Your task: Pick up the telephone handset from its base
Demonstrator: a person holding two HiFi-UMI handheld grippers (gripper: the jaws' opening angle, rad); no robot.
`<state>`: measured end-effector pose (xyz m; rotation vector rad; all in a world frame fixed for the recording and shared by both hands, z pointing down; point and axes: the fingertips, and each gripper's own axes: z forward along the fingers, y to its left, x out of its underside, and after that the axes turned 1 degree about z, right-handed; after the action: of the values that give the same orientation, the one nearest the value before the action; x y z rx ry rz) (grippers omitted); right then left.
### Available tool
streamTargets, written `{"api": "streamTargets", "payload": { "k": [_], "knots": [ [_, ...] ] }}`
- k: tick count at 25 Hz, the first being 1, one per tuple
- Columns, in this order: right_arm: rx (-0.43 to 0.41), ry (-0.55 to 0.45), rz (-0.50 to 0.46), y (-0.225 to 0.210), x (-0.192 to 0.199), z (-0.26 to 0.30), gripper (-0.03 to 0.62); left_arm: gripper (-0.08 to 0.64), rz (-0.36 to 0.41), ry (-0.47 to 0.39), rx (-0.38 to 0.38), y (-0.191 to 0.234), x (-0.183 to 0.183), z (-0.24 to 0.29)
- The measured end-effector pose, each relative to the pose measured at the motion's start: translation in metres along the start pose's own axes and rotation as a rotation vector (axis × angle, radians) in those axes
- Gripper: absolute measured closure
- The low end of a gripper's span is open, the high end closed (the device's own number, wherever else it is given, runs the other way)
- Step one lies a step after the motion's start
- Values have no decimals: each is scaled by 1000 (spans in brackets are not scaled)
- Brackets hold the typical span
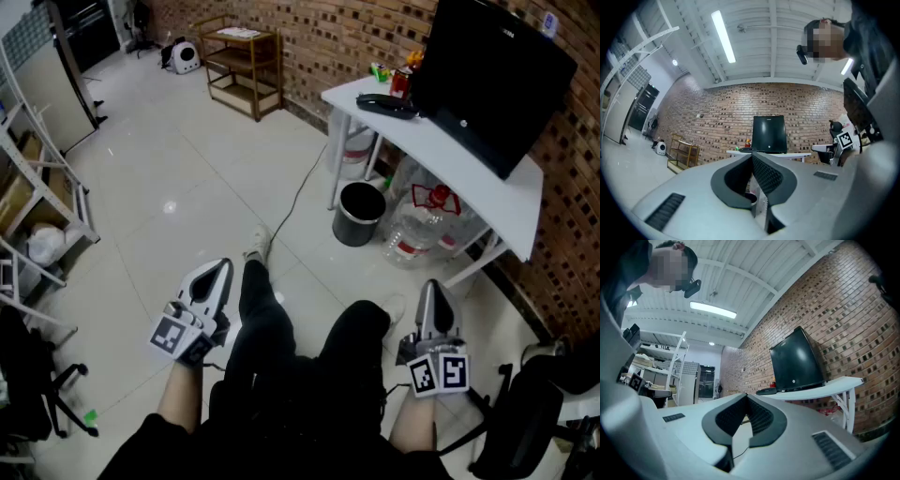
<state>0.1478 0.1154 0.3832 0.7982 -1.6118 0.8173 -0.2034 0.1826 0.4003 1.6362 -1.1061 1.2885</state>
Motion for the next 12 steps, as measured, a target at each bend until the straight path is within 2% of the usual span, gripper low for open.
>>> {"api": "streamTargets", "payload": {
  "k": [8, 12],
  "knots": [
    [16, 5, -83, -4, -40, 6, 583, 558, -12, -14, -33, -2, -47, 6],
    [20, 27, -91, -10, -34, 15, 583, 558, 18, -8, -12, 1, -46, 16]
  ]
}}
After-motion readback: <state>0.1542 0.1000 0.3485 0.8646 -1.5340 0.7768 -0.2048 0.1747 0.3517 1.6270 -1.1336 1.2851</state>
